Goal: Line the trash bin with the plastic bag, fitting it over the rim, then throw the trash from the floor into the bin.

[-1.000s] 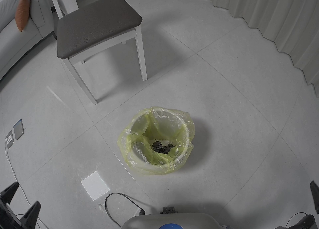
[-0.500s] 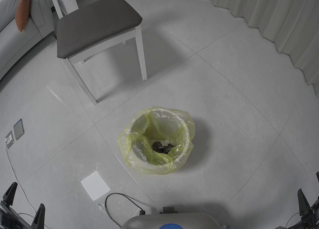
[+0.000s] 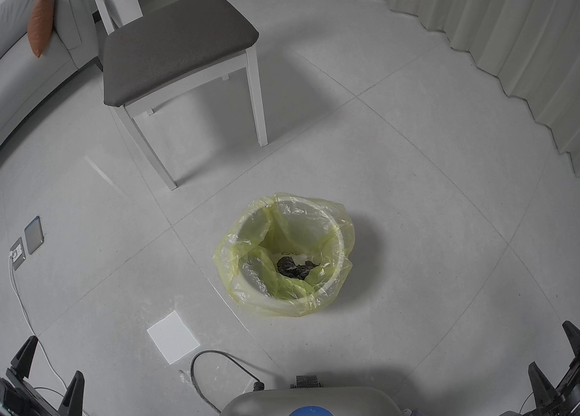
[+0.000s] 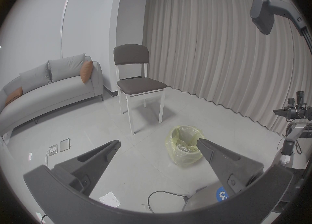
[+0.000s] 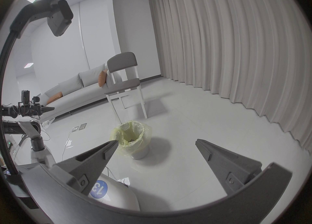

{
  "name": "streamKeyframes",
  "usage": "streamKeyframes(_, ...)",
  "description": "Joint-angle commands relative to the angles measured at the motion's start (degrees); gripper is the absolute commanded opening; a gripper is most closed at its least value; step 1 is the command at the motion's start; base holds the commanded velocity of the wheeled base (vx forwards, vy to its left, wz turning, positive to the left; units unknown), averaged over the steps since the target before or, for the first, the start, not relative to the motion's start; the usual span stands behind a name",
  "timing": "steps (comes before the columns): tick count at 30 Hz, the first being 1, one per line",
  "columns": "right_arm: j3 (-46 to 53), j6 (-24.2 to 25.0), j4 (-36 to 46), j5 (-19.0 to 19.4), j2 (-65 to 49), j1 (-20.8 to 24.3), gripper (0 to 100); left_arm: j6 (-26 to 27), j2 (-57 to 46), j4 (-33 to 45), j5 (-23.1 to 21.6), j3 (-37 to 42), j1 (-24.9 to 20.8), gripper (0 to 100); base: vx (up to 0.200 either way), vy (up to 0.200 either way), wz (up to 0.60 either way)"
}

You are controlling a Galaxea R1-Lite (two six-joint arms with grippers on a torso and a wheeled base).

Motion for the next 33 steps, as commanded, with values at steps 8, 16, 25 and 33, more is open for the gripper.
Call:
streamKeyframes(8,0.3,1.8,0.6,-22.9,-0.1,-0.1,100,1.5,-0.6,2.9,11.1,1.0,0.1,100,0.000,0.000,0.00)
streamKeyframes(16,0.1,0.1,0.9,-10.0,-0.1,-0.1,100,-0.1,-0.6,3.1,10.2,1.0,0.0,100,0.000,0.000,0.00)
streamKeyframes(25,1.0,-12.5,-2.6,-6.0,-0.1,-0.1,100,-0.4,-0.6,3.1,11.2,1.0,0.1,100,0.000,0.000,0.00)
streamKeyframes(33,1.0,-10.2,-2.0,-12.1,-0.1,-0.1,100,-0.4,-0.6,3.1,11.3,1.0,0.1,100,0.000,0.000,0.00)
